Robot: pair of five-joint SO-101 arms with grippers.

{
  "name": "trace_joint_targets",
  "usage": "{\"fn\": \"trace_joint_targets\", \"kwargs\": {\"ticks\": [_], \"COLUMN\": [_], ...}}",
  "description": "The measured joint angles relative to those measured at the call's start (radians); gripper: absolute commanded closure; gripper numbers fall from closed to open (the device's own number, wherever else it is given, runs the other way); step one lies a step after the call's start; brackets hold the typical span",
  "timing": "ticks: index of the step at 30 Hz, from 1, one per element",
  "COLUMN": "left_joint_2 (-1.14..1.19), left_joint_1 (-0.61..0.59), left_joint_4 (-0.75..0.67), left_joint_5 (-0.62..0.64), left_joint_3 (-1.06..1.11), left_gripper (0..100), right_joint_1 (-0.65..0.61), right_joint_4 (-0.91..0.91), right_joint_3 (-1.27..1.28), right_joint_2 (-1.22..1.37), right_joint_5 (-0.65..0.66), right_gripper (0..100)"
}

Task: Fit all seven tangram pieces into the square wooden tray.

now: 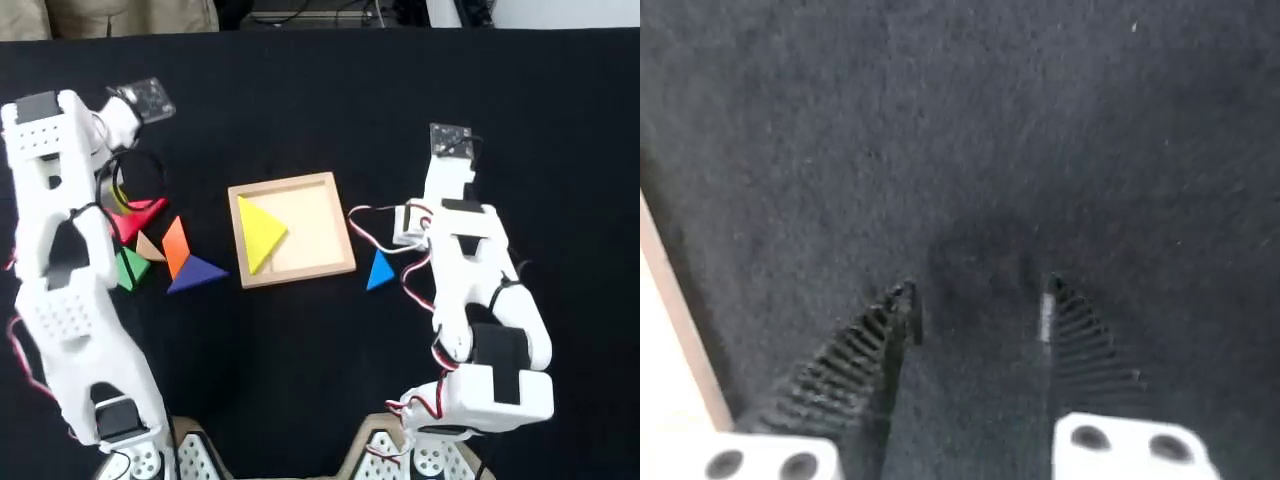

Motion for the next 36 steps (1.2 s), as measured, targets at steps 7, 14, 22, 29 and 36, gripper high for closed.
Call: {"fn": "trace_joint_targets", "kwargs": {"ticks": [7,14,22,29,36], "left_joint_2": [0.213,0.330,0.433,0.516,0.598], "left_joint_1": [0.000,0.000,-0.023,-0.052,-0.054], "left_joint_4": [0.092,0.178,0.189,0.190,0.190], "left_joint_5": [-0.049,-0.077,-0.078,-0.094,-0.094], "left_joint_3": [-0.241,-0.381,-0.517,-0.655,-0.806], "left_gripper": [70,71,71,71,71], "right_joint_1": [0.000,0.000,0.000,0.000,0.000], "right_joint_4": [-0.031,-0.031,-0.031,-0.031,-0.031], "right_joint_3": [0.000,0.000,0.000,0.000,0.000], "right_joint_2": [0.000,0.000,0.000,0.000,0.000], "right_joint_5": [0.003,0.054,0.058,0.058,0.058], "right_gripper": [77.9,77.9,77.9,77.9,77.9]}}
